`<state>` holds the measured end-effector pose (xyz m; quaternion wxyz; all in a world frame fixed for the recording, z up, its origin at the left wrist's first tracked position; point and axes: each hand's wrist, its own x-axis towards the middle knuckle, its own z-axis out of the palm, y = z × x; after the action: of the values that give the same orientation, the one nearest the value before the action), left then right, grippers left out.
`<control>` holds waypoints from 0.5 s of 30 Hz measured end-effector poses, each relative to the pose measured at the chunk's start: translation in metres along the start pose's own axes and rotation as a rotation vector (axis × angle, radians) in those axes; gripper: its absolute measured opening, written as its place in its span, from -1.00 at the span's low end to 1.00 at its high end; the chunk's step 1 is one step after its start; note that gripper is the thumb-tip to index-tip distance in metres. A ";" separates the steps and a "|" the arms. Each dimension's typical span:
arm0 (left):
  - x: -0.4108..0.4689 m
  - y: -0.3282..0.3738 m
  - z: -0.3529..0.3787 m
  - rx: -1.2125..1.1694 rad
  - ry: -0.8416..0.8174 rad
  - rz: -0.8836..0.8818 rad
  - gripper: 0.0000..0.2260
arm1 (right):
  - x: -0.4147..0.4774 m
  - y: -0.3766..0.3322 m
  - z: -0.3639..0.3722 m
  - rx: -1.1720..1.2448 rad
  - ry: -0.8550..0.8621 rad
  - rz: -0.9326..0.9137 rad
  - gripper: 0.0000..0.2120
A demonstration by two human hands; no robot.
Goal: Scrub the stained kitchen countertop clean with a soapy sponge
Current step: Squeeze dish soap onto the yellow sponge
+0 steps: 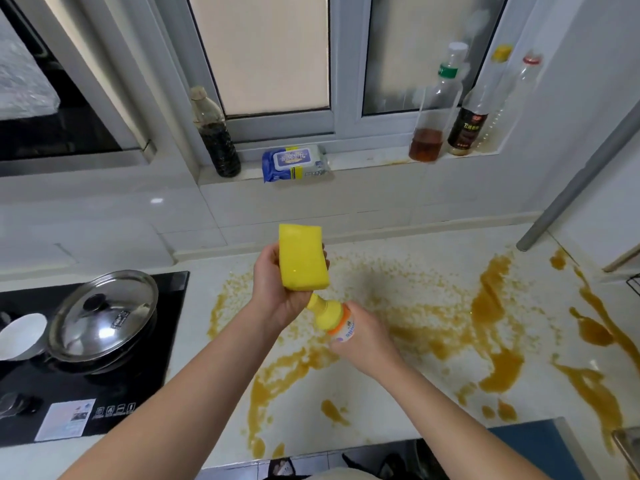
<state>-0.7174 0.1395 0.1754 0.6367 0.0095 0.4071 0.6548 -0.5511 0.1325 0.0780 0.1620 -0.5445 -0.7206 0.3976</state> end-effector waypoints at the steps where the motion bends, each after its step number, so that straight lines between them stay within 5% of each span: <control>1: 0.002 0.003 -0.002 0.021 -0.005 -0.012 -0.55 | 0.008 0.002 -0.002 0.080 0.012 0.028 -0.66; 15: 0.014 0.039 0.009 0.103 -0.091 -0.114 -0.39 | 0.238 -0.112 -0.157 0.593 0.456 0.034 -0.50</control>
<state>-0.7474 0.1616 0.1954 0.6892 0.0488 0.4111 0.5947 -0.6045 0.4019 0.2141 0.4623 -0.5602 -0.5104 0.4603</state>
